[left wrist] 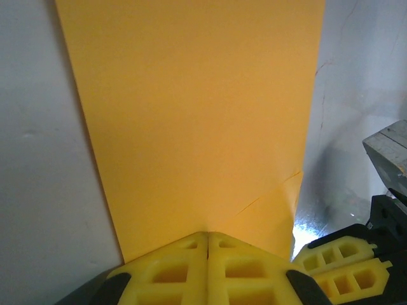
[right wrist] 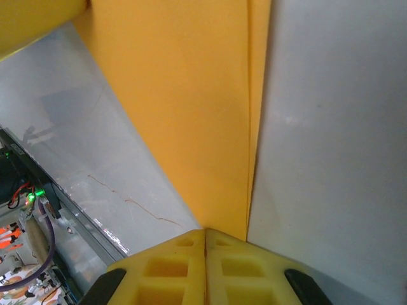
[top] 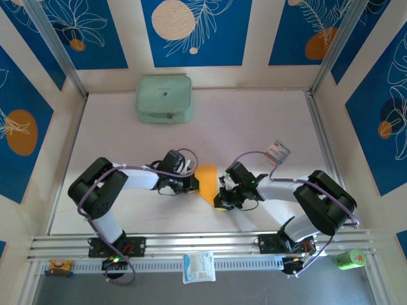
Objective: Fold a paper plane with a square sheet of paper (pick it up from the middle)
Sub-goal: Third fold the triangle at the center of the table.
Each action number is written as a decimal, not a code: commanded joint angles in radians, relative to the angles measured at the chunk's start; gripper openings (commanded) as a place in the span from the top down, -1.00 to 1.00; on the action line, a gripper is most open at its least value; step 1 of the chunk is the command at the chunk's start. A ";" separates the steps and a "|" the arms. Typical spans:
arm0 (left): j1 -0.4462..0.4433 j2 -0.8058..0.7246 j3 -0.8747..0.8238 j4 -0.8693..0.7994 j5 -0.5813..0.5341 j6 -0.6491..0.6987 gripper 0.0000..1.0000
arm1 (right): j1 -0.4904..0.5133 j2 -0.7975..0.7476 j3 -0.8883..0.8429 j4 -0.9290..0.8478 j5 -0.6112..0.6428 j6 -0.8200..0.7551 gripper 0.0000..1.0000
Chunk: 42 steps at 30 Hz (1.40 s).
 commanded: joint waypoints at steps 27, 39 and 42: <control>0.000 -0.310 -0.100 -0.114 -0.208 0.015 0.30 | -0.091 0.059 0.176 -0.033 0.030 -0.001 0.26; 0.072 -0.258 -0.126 -0.017 -0.067 -0.011 0.25 | -0.117 0.076 0.150 0.013 -0.018 -0.023 0.47; 0.078 -0.244 -0.122 -0.013 -0.049 -0.013 0.25 | -0.124 0.079 0.149 0.017 -0.044 -0.040 0.53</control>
